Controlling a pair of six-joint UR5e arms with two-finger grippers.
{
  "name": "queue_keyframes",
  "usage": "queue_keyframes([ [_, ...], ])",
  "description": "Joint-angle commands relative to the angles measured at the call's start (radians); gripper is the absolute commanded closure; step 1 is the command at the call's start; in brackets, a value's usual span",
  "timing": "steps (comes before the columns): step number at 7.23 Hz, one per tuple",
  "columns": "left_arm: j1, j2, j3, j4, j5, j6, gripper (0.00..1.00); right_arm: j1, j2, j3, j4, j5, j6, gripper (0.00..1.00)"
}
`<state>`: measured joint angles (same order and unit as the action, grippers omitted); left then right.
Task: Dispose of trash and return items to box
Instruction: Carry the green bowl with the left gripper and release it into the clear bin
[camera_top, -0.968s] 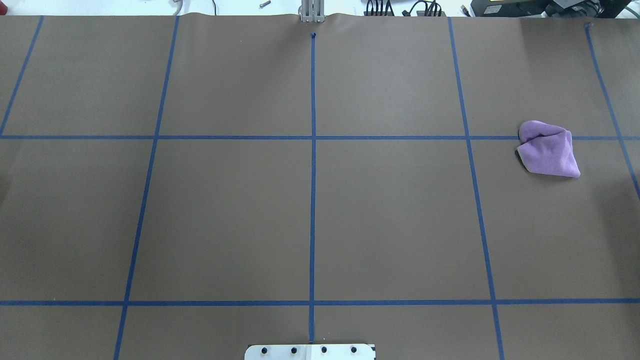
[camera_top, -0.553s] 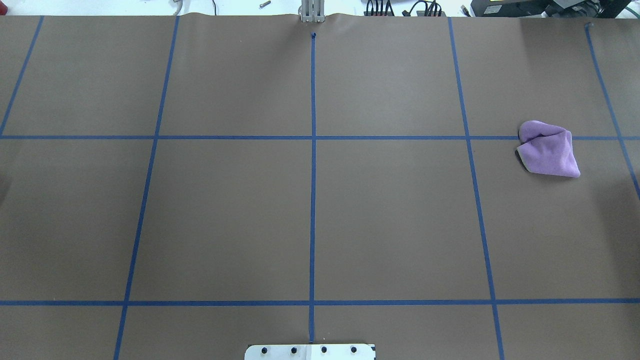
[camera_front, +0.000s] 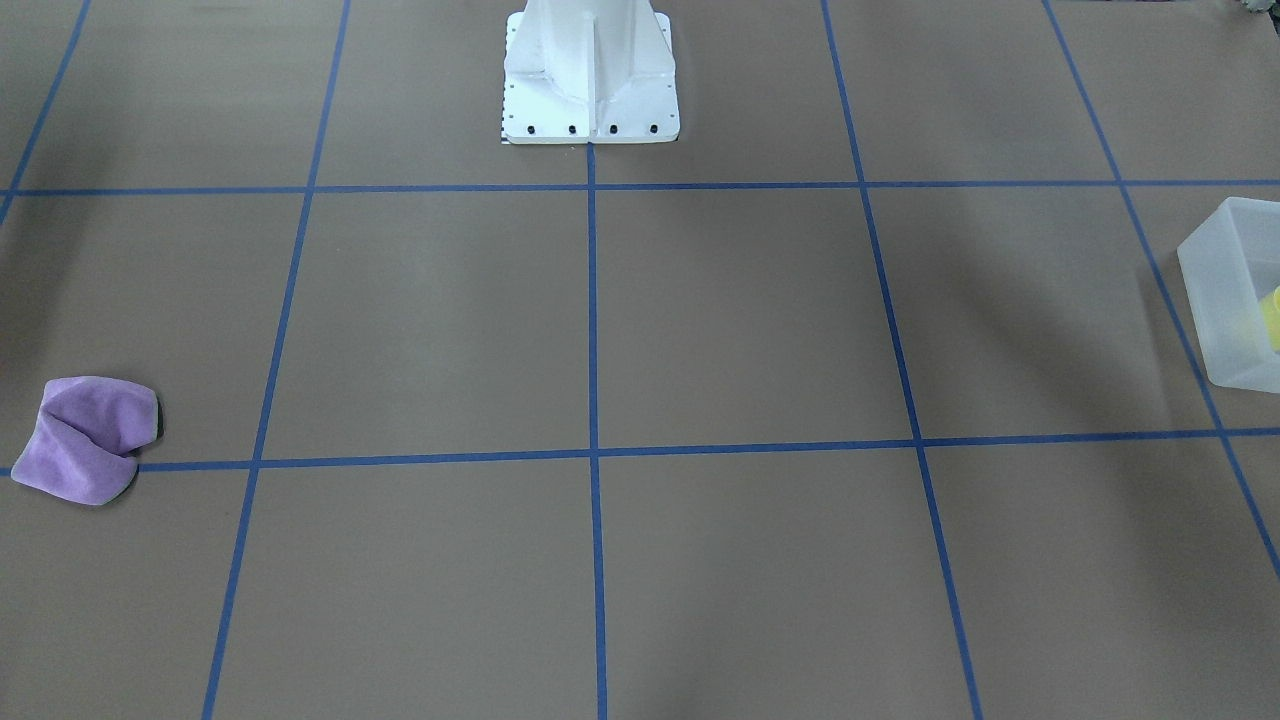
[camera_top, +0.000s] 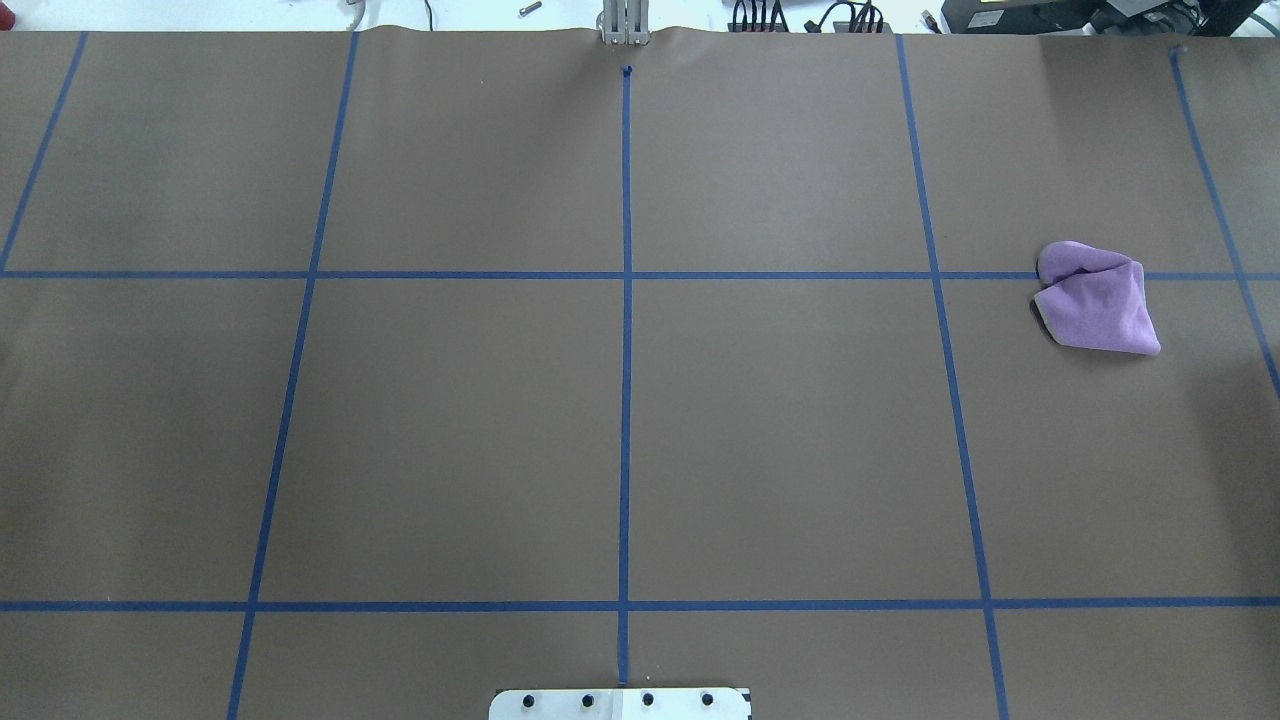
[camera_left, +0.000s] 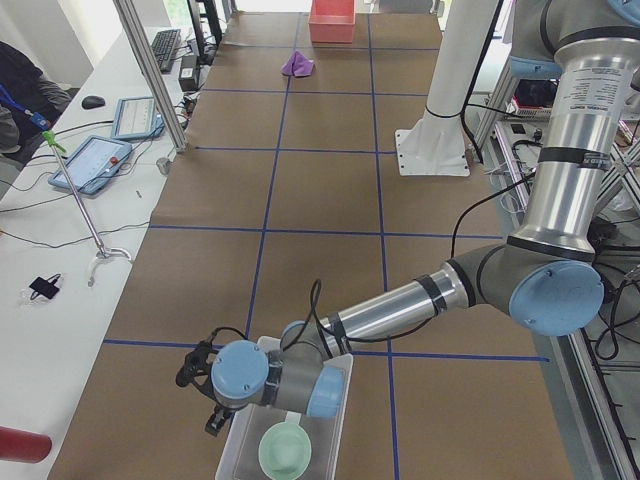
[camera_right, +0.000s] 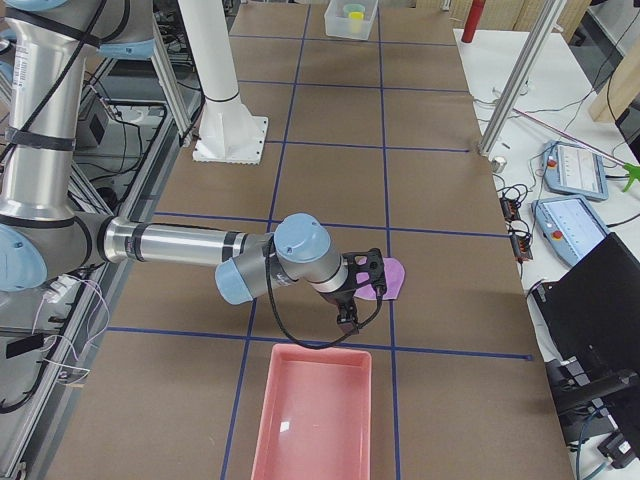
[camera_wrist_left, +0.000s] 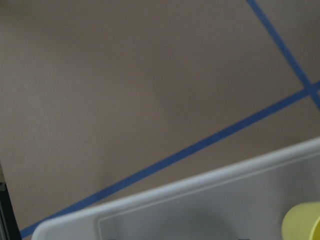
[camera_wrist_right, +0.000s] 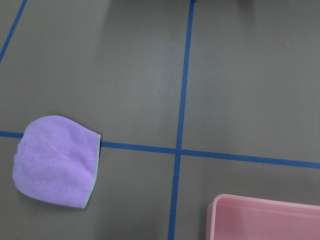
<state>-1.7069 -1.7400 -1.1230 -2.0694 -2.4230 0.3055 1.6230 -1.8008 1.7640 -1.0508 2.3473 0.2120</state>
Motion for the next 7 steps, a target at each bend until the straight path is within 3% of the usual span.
queue_keyframes([
  [1,0.0,0.041,-0.397,0.514,0.004,0.0,0.02,0.0,0.0,0.0,0.0,0.001,0.006,0.0],
  [3,0.004,0.143,-0.487,0.652,-0.001,0.0,0.02,0.0,0.0,0.002,-0.003,0.003,0.007,0.0],
  [5,0.009,0.322,-0.744,0.655,0.059,0.001,0.02,-0.047,0.003,0.043,-0.002,0.018,0.106,0.0],
  [7,0.012,0.366,-0.784,0.652,0.061,0.003,0.02,-0.18,0.059,0.089,-0.006,-0.015,0.322,0.0],
])
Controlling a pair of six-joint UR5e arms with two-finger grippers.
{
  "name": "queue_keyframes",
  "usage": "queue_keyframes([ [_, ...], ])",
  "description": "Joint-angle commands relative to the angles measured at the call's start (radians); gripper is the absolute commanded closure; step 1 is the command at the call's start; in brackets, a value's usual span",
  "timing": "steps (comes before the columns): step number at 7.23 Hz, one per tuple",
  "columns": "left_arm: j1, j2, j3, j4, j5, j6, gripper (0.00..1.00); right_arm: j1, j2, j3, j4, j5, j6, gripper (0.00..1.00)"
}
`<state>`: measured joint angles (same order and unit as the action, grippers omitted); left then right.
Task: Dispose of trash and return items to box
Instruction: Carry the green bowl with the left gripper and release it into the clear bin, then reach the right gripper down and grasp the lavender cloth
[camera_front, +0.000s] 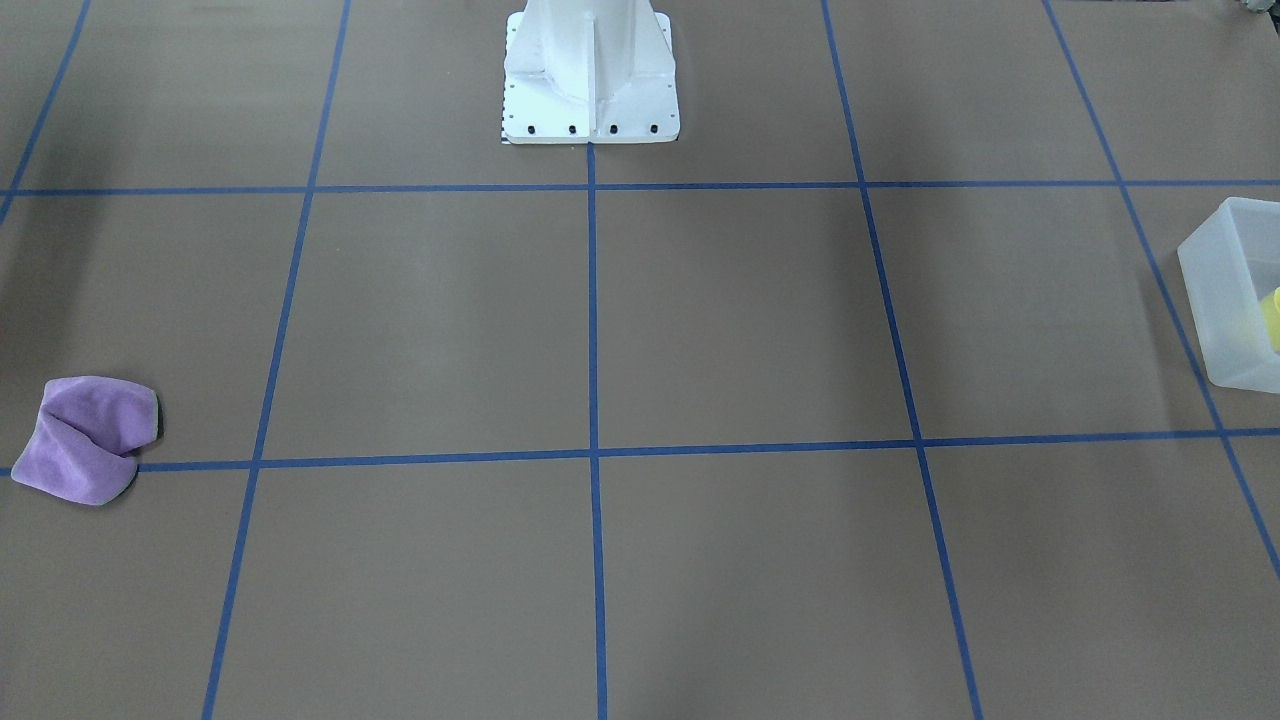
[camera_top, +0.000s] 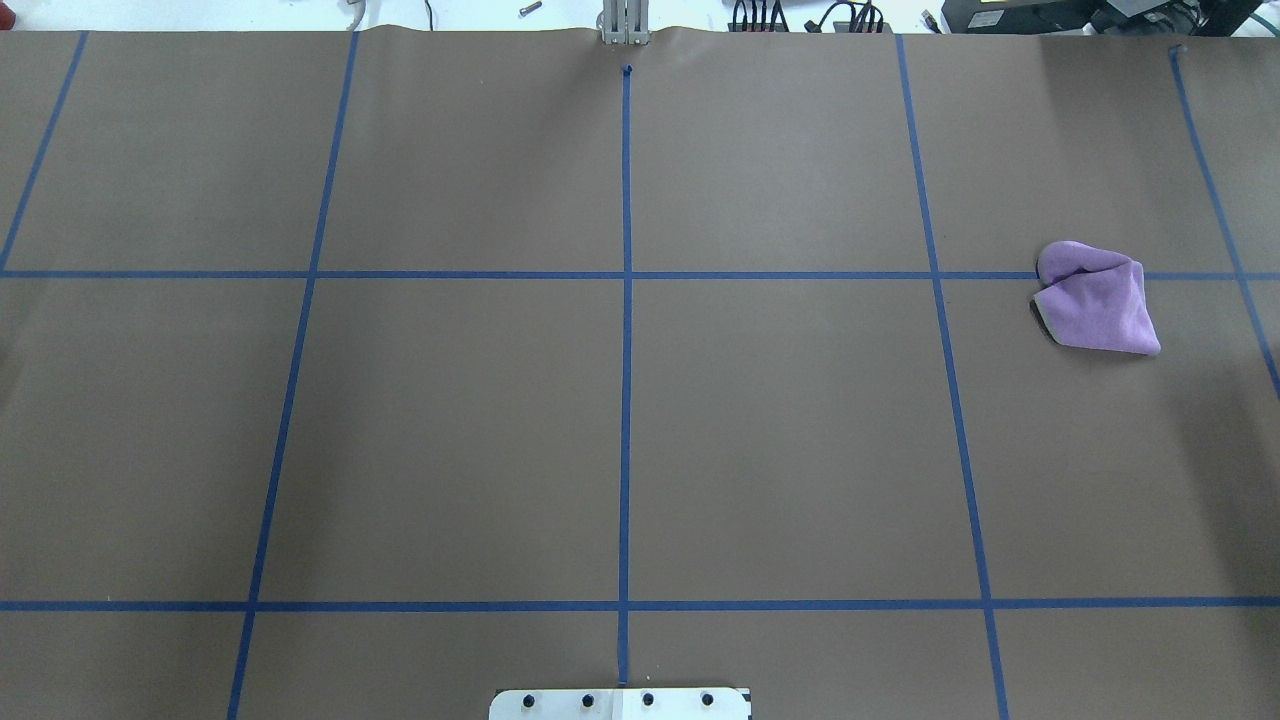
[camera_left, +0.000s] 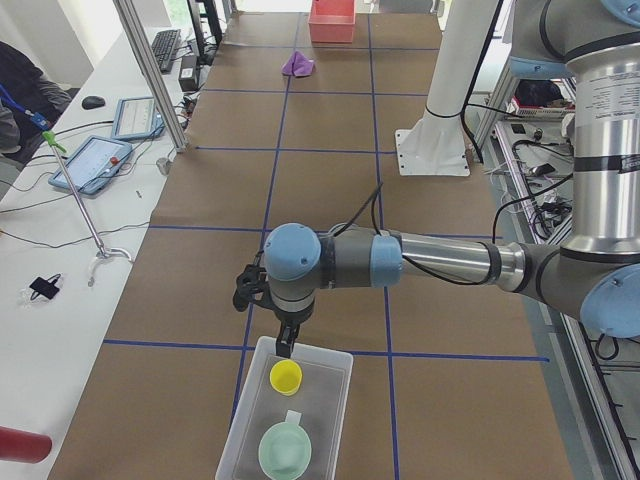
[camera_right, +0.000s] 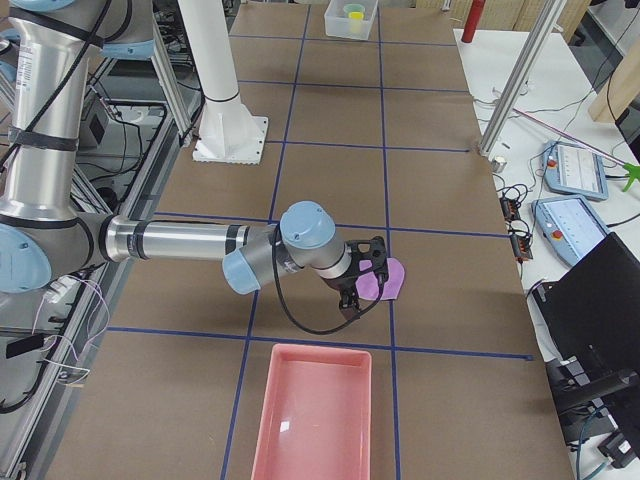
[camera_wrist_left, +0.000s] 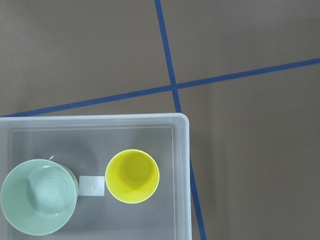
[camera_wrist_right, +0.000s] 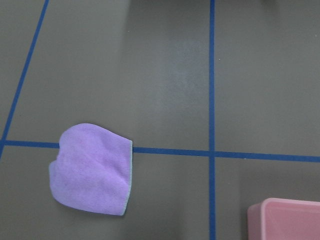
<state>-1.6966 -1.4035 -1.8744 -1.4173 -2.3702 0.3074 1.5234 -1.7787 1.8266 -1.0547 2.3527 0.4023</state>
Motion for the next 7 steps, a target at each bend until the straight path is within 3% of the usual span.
queue_keyframes([
  [1,0.002,0.029,-0.032,-0.003,0.005,0.001,0.02,-0.168,0.082,0.028,-0.002,-0.071,0.252,0.0],
  [2,0.002,0.029,-0.032,-0.005,0.003,0.001,0.02,-0.252,0.12,0.025,-0.005,-0.129,0.342,0.0],
  [3,0.002,0.029,-0.034,-0.006,0.002,0.001,0.02,-0.347,0.171,-0.005,-0.016,-0.248,0.401,0.0],
  [4,0.002,0.028,-0.034,-0.011,0.002,0.001,0.02,-0.371,0.268,-0.1,-0.037,-0.298,0.4,0.0],
  [5,0.0,0.029,-0.034,-0.018,0.0,0.001,0.02,-0.393,0.35,-0.204,-0.025,-0.302,0.389,0.0],
  [7,0.002,0.029,-0.035,-0.02,-0.004,0.001,0.02,-0.423,0.354,-0.216,-0.022,-0.308,0.398,0.05],
])
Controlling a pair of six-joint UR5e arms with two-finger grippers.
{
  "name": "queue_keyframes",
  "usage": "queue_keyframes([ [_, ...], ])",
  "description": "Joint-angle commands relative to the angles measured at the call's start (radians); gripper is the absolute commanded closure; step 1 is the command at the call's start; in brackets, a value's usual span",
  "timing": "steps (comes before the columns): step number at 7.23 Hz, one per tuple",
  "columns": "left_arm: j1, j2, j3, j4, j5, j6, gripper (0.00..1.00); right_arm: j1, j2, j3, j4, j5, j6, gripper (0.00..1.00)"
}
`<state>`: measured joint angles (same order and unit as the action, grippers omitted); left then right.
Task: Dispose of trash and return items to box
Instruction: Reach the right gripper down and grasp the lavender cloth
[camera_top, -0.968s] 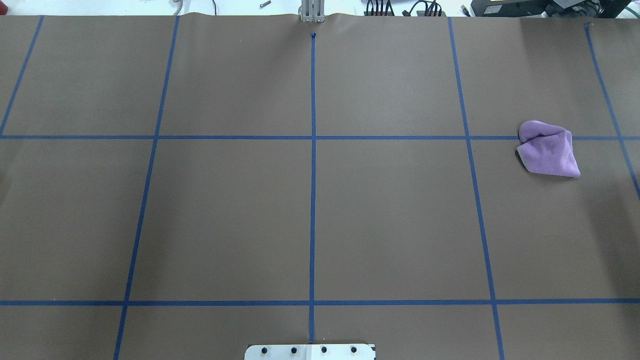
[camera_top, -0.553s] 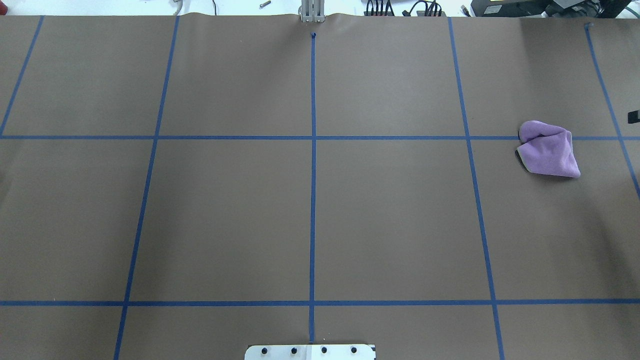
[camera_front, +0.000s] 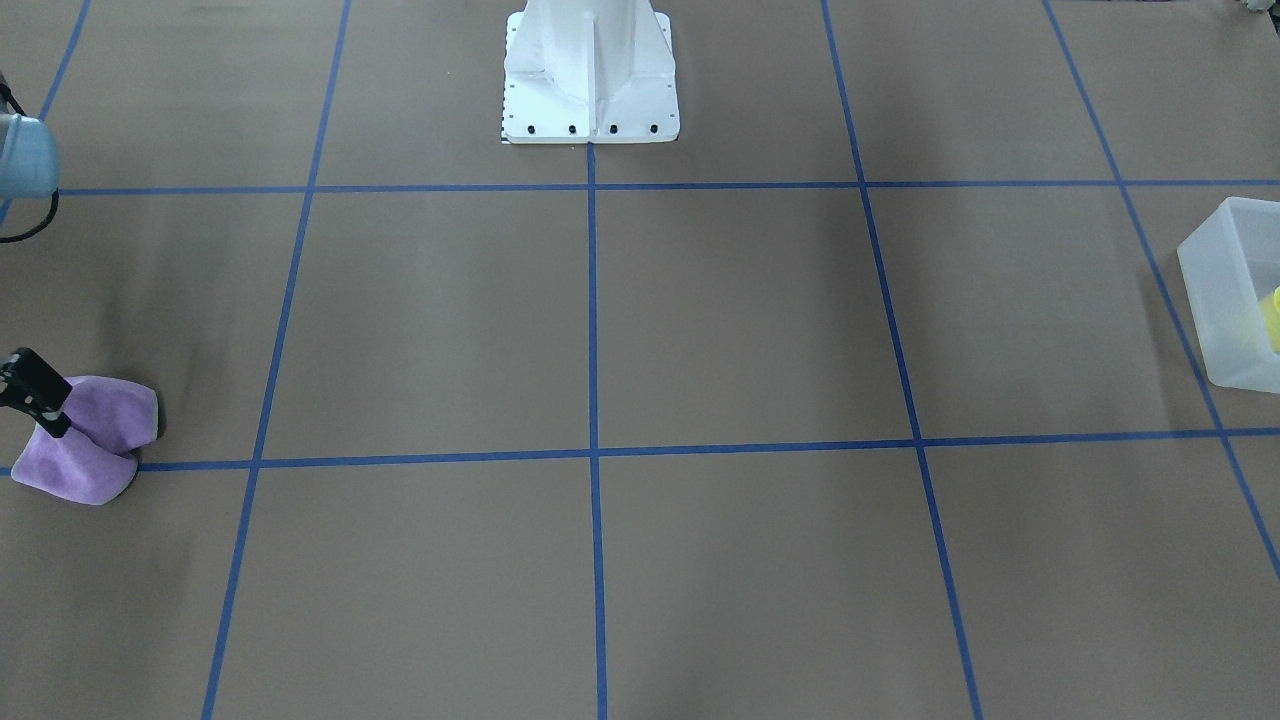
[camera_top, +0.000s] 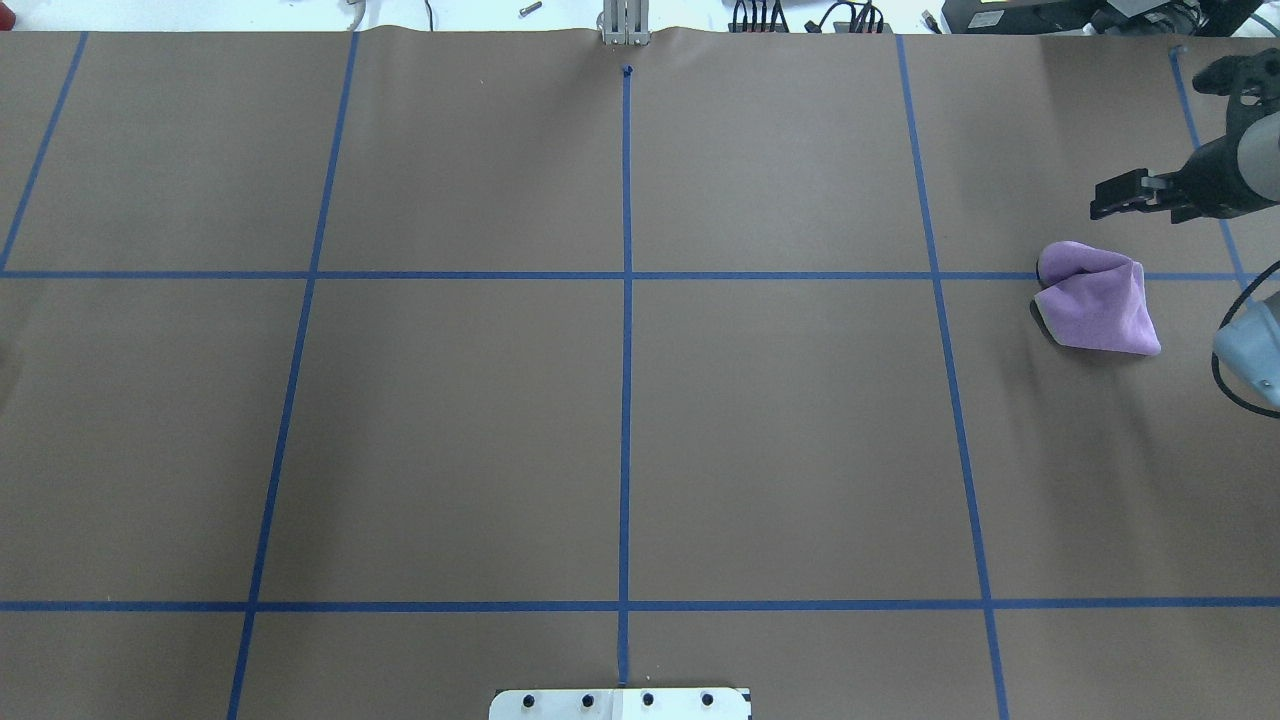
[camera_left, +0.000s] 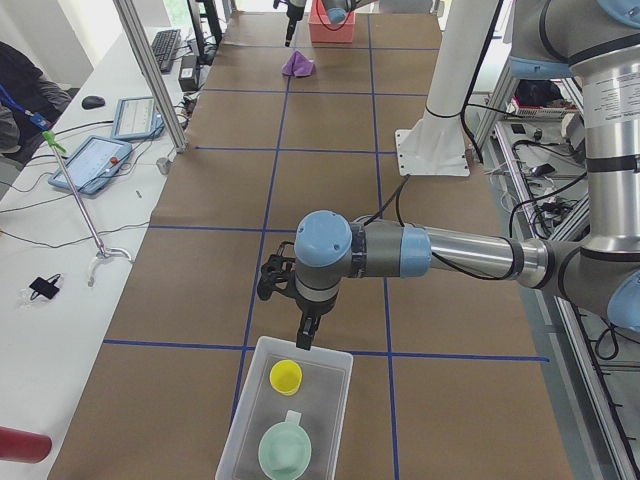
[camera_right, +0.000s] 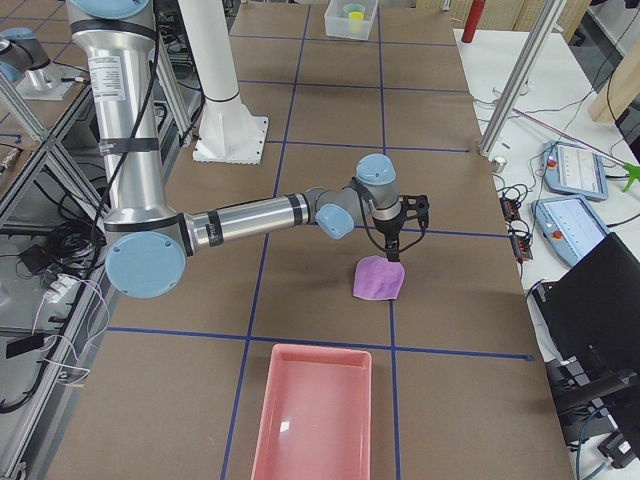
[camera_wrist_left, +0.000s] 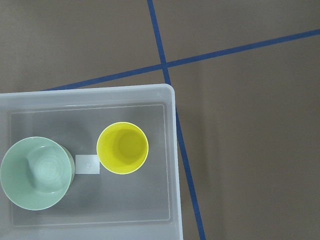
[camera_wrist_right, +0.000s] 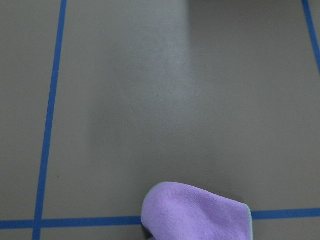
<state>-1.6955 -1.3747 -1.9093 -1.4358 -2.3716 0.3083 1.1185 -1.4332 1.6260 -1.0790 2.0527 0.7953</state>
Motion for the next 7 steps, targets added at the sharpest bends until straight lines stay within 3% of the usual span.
queue_keyframes([
  [1,0.0,0.0,-0.001,-0.002,-0.003,0.0,0.02,-0.049,-0.004,-0.017,0.002,-0.031,0.007,0.22],
  [4,0.0,0.0,-0.001,-0.002,-0.003,0.002,0.02,-0.057,-0.101,-0.005,0.08,-0.048,-0.001,0.42],
  [5,0.0,0.0,-0.001,-0.002,-0.003,0.002,0.02,-0.057,-0.101,0.0,0.08,-0.042,0.005,0.58],
  [7,0.0,0.002,-0.001,-0.002,-0.003,0.002,0.02,-0.058,-0.098,0.023,0.08,-0.037,0.009,1.0],
])
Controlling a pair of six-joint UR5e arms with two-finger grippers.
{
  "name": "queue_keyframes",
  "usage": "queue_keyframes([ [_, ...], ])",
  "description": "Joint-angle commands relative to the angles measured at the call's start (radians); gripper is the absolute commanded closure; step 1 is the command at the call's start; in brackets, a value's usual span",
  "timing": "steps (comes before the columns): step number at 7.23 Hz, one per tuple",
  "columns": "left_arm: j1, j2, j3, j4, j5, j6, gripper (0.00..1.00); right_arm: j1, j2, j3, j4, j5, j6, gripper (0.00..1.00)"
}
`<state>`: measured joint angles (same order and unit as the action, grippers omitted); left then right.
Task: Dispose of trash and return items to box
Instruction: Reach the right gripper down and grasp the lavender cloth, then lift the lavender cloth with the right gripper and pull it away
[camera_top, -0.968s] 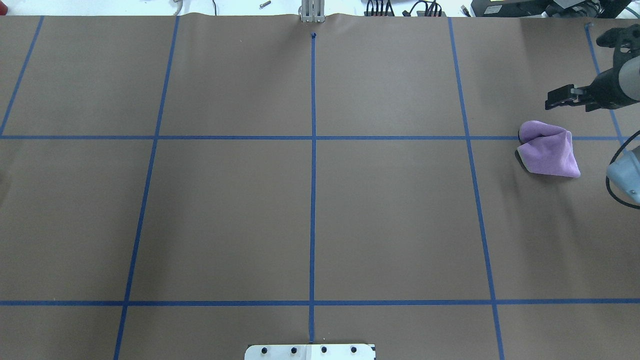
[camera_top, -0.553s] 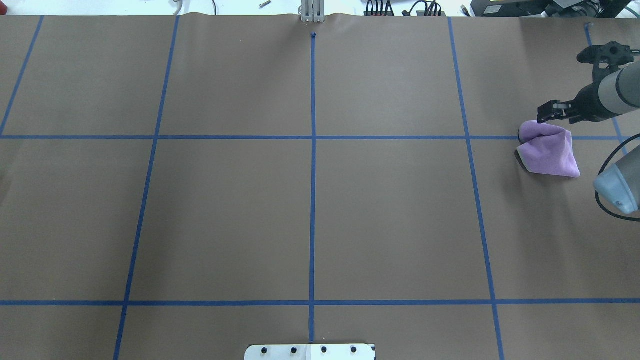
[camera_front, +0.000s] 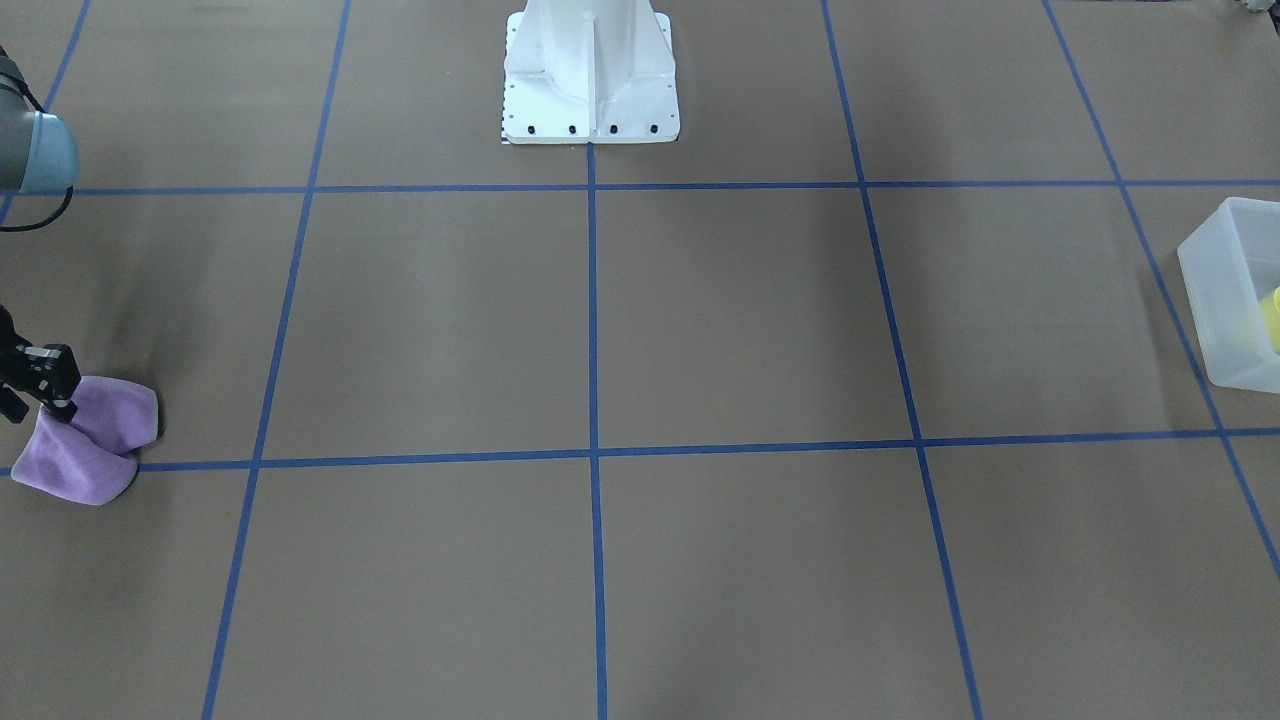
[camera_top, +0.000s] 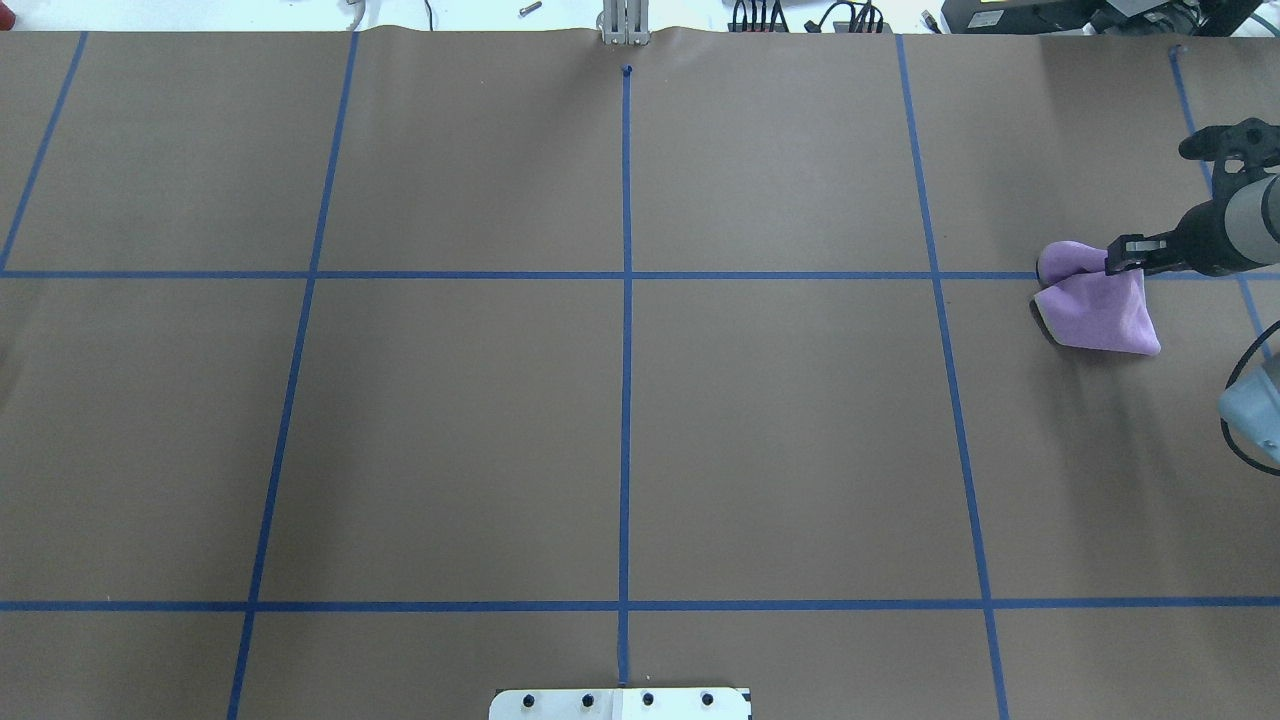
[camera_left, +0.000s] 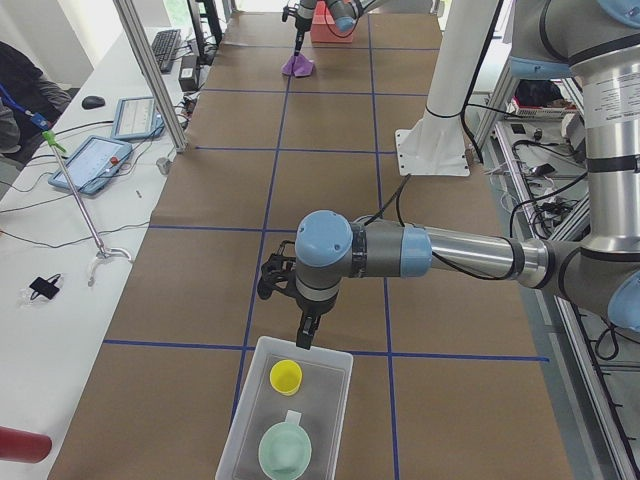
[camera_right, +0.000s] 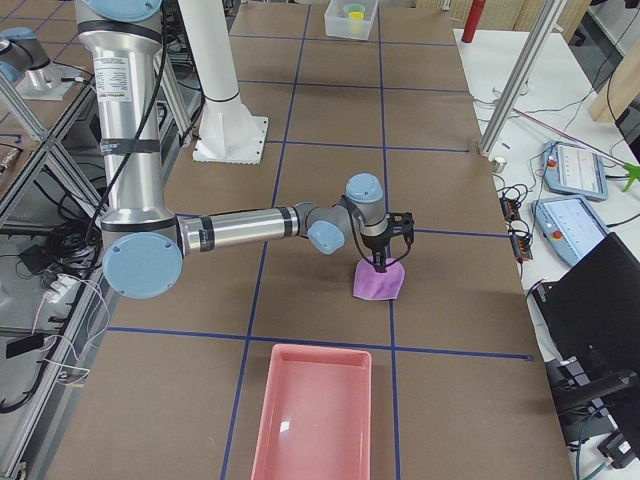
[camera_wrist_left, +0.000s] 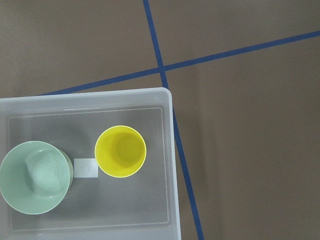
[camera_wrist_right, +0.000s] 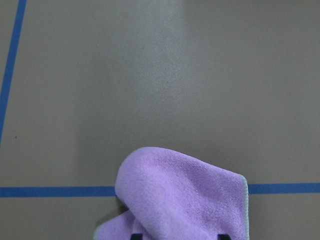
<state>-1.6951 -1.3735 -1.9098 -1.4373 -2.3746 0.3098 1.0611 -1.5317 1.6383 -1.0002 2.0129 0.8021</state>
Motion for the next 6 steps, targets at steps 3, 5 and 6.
queue_keyframes([
  [3,-0.002,0.002,0.002,0.0,0.0,0.0,0.02,-0.004,-0.001,0.079,-0.012,0.004,-0.004,1.0],
  [5,0.0,0.007,0.006,0.002,0.002,0.0,0.02,0.078,-0.005,0.31,-0.305,0.061,-0.023,1.0],
  [6,0.0,0.028,0.008,0.002,0.003,-0.001,0.02,0.115,-0.004,0.402,-0.474,0.063,-0.122,1.0],
])
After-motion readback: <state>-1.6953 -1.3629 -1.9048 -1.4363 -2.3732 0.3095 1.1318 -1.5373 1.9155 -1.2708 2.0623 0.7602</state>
